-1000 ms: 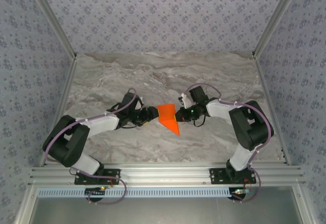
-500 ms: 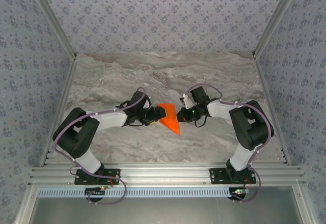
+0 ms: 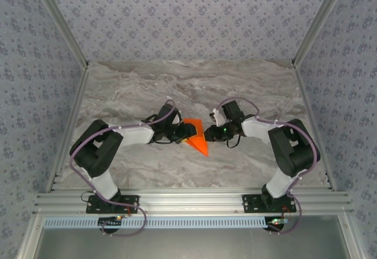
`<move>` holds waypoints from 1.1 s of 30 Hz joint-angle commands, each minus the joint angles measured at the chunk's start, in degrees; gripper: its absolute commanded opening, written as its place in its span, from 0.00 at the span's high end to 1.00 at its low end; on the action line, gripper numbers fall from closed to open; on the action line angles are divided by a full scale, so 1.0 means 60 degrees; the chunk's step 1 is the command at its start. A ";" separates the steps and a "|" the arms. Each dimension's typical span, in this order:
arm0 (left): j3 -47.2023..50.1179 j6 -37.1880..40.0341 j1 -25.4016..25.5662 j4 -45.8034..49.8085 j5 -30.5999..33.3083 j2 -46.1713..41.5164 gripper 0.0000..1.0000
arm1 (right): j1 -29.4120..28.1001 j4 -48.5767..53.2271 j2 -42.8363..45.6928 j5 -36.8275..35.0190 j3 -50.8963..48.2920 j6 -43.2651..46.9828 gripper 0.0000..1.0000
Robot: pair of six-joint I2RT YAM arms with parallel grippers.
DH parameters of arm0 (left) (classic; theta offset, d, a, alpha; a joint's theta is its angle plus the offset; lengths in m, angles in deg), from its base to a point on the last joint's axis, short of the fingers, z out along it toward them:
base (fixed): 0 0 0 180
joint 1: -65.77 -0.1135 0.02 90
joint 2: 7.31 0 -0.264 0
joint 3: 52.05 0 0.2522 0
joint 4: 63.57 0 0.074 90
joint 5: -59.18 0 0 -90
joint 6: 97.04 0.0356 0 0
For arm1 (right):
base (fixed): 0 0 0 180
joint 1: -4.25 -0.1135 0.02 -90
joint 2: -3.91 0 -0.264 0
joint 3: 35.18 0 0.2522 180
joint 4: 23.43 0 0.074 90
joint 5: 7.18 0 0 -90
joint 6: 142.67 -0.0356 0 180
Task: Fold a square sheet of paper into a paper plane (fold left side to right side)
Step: Fourth fold the wing at the center of the table.
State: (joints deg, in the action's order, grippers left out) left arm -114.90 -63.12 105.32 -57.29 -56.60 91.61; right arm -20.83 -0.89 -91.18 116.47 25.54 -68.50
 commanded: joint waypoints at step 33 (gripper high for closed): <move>-0.0896 -0.0634 0.0083 0.0531 0.0187 0.0254 0.53 | -0.2590 0.0189 0.6552 -0.5681 -0.3213 -0.0169 0.25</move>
State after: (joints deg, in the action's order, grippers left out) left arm -118.65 -66.22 105.32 -55.37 -55.47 92.68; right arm -33.51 1.36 -52.67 88.34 7.27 -68.11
